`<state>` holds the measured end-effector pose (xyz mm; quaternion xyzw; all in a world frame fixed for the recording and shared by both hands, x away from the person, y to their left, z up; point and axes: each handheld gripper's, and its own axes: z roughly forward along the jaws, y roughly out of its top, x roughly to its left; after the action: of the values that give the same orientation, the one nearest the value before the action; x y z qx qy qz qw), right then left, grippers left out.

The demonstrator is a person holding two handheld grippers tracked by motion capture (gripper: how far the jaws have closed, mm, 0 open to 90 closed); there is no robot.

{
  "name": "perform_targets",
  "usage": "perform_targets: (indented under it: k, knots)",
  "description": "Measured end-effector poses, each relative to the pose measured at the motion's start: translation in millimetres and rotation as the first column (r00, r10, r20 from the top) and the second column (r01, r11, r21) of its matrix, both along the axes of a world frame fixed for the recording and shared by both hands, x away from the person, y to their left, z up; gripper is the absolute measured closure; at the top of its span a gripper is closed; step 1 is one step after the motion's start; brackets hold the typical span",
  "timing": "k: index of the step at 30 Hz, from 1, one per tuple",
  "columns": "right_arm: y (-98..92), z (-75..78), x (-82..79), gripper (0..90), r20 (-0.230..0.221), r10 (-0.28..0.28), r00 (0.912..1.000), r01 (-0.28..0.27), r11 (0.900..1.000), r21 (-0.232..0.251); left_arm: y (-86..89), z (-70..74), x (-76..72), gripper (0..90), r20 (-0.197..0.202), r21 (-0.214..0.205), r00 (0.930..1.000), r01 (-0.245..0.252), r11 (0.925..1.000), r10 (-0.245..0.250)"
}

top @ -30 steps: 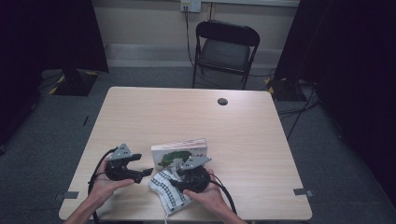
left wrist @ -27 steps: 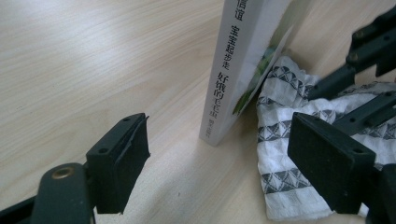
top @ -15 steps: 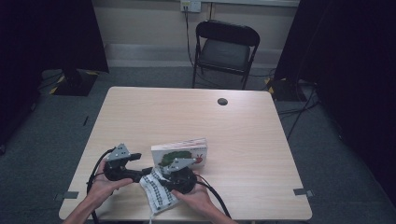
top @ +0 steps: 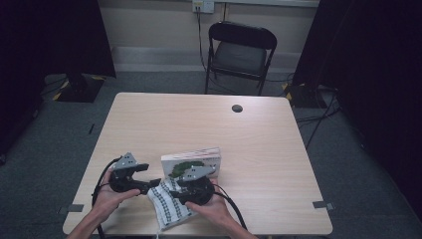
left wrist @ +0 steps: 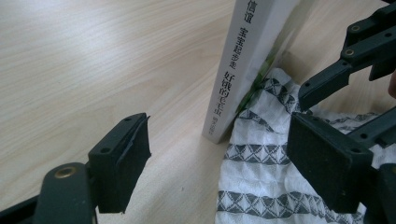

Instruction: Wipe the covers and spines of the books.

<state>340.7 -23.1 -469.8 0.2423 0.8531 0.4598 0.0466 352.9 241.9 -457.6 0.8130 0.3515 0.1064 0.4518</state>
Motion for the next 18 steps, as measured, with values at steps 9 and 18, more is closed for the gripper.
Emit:
perform_targets:
  k: [9, 18]
  knots:
    - [-41.5, 17.4, 5.1, 46.0, 0.033, -0.084, 0.9959, 0.082, 0.996, 0.034, 0.8, 1.3, -1.8, 19.8, 0.004, -0.005, 1.0, 0.006, 1.0, -0.006]
    - [-98.8, 32.3, 7.4, 39.1, 0.068, -0.21, 0.9754, 0.207, 0.9774, 0.043, -0.6, 1.7, -3.1, 21.6, 0.001, 0.005, 1.0, 0.004, 1.0, -0.004]
